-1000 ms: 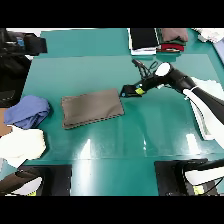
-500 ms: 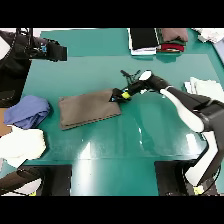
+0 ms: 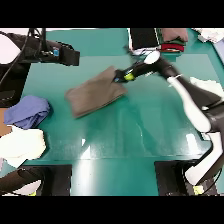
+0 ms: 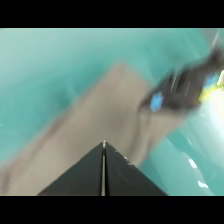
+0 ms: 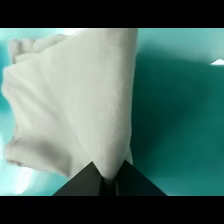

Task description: Fold the shirts.

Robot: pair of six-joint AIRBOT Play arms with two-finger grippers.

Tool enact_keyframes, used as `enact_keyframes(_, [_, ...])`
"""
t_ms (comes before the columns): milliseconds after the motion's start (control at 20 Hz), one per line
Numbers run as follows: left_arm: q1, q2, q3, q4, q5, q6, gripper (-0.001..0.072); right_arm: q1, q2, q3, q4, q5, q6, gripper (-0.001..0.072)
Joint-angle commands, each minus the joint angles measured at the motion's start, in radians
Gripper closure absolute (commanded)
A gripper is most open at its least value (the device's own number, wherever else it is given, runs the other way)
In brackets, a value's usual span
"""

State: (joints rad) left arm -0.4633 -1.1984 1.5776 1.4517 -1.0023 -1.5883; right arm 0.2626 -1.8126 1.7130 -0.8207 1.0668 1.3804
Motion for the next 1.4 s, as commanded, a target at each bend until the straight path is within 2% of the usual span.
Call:
enact_keyframes(0, [-0.056, -0.001, 0.0, -0.006, 0.026, 0.0, 0.0676, -0.217, 0.142, 0.013, -0.206, 0.069, 0.056, 0.0691])
enact_keyframes(200, [-0.063, 0.0, 0.001, -0.019, 0.035, -0.01, 0.0676, -0.532, 0.263, 0.012, -0.335, 0.132, 0.086, 0.0691])
enact_keyframes(500, [-0.063, -0.001, 0.0, -0.021, 0.064, -0.063, 0.0675, -0.9, 0.297, 0.012, -0.323, 0.145, 0.122, 0.0691])
enact_keyframes(700, [-0.063, -0.001, 0.0, -0.024, 0.077, -0.064, 0.0676, -0.939, 0.305, 0.016, -0.319, 0.138, 0.122, 0.0691])
enact_keyframes(850, [-0.063, -0.001, 0.0, -0.024, 0.074, -0.064, 0.0675, -0.931, 0.307, 0.085, -0.262, 0.143, 0.122, 0.0691])
enact_keyframes(1150, [-0.063, -0.001, 0.0, -0.024, 0.065, -0.063, 0.0675, -0.956, 0.307, 0.286, -0.255, 0.27, 0.12, 0.0691])
enact_keyframes(1350, [-0.063, -0.001, 0.001, -0.024, 0.066, -0.061, 0.0675, -1.008, 0.338, 0.275, -0.256, 0.354, 0.12, 0.0691])
